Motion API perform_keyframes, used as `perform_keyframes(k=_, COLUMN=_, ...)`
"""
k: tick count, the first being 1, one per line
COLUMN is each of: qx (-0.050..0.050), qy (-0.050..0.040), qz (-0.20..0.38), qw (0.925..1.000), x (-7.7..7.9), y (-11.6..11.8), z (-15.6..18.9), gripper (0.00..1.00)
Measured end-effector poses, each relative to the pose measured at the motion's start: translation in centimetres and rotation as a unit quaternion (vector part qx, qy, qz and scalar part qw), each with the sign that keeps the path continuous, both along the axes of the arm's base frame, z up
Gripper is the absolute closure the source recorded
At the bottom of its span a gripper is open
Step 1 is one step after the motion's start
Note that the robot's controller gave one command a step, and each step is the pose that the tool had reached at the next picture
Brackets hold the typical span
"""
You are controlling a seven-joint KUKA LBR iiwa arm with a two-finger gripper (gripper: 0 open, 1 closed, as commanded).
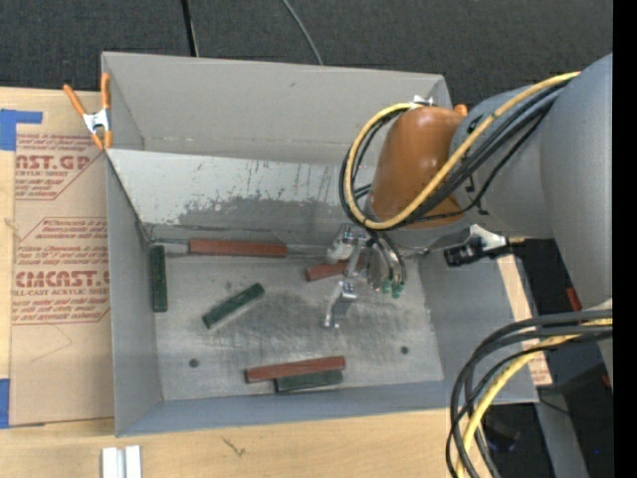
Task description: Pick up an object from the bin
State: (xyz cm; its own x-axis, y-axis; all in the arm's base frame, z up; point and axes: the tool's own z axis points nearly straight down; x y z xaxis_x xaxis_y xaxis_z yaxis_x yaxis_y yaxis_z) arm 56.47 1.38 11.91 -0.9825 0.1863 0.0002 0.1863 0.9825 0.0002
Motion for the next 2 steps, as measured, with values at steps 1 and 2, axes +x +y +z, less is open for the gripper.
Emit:
perform_keyframes(k=1, qx=0.000, qy=-0.0028, qz=0.024, qw=0.9997, x=1.5, y=1.4, z=-0.3, gripper=0.00)
perform_keyframes(k=2, qx=0.000, qy=-0.0130, qz=0.031, qw=0.9994, x=3.2, y=-1.1, z=-4.0, gripper=1.00)
